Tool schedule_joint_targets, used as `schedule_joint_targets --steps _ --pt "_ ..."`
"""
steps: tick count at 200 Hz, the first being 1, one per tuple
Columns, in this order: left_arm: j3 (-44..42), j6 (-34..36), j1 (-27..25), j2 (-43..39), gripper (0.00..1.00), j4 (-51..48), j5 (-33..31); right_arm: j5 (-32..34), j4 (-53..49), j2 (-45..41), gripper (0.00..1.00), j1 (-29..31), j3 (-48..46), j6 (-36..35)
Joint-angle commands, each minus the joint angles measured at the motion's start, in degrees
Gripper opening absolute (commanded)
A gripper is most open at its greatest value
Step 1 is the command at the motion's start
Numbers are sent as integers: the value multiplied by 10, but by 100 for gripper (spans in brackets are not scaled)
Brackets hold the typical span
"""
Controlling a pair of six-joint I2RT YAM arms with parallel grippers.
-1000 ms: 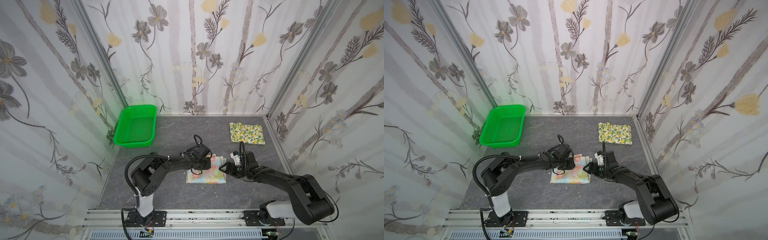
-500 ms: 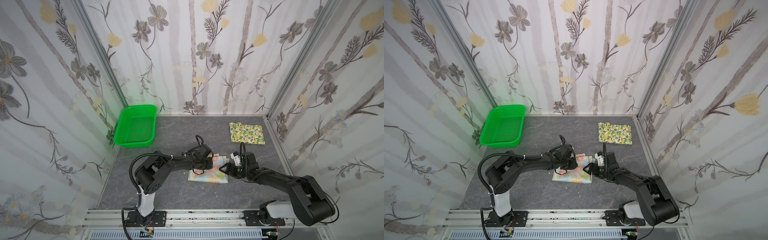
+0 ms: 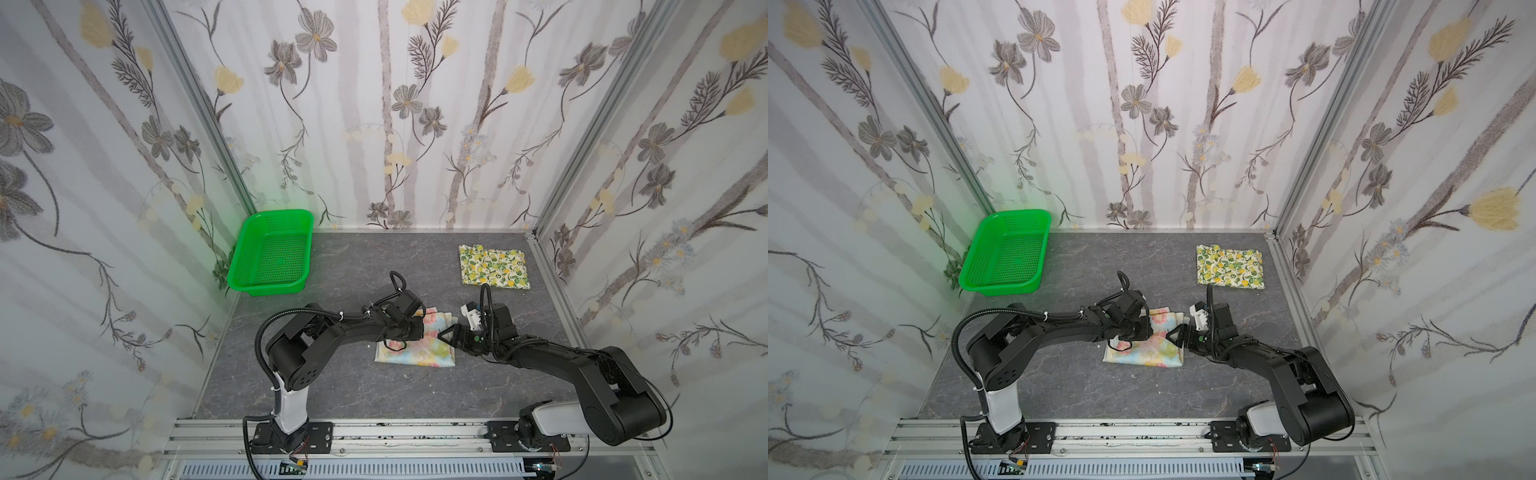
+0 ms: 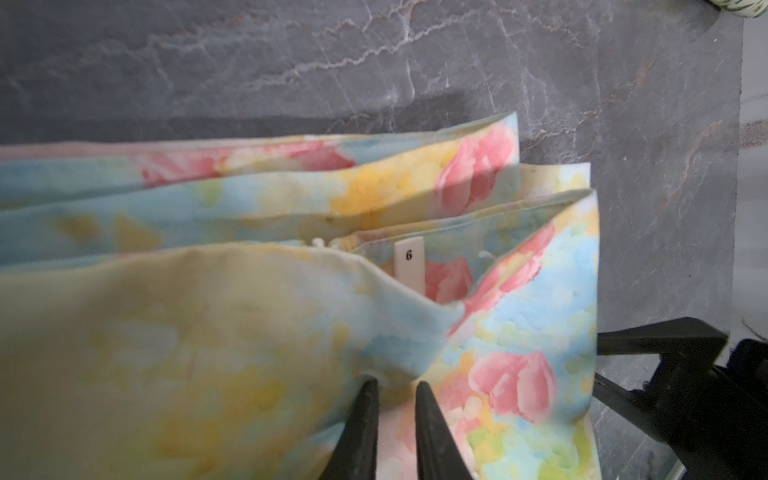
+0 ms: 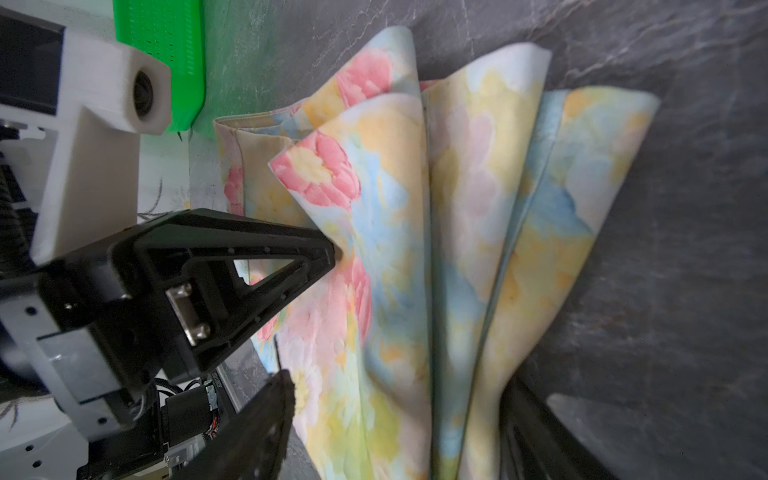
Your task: Fold and stack the skirts
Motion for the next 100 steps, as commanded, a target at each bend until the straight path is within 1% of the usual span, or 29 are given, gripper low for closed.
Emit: schedule_joint_targets --steps 1,15,19,31,40,52,63,78,100 --pt "-1 -8 -3 9 21 -15 -2 10 -8 16 73 3 -15 22" --pt "2 -11 -4 11 21 -14 0 -2 23 17 68 4 -28 35" --pt "3 -11 -5 12 20 -14 1 -5 31 35 66 4 -30 37" --pt "4 -12 -6 14 20 -14 2 -8 50 40 62 5 -39 46" --pt "5 -12 -6 14 21 -14 3 -9 64 44 62 5 -44 50" --pt "6 -12 -6 17 21 -14 3 -5 66 47 58 6 -46 50" --pt "6 -13 -6 16 20 -14 4 6 61 46 58 6 -46 45" --pt "6 -13 -7 15 21 -14 4 25 56 45 67 6 -46 42" --pt "4 -14 -7 13 20 -14 4 59 31 34 67 6 -44 35"
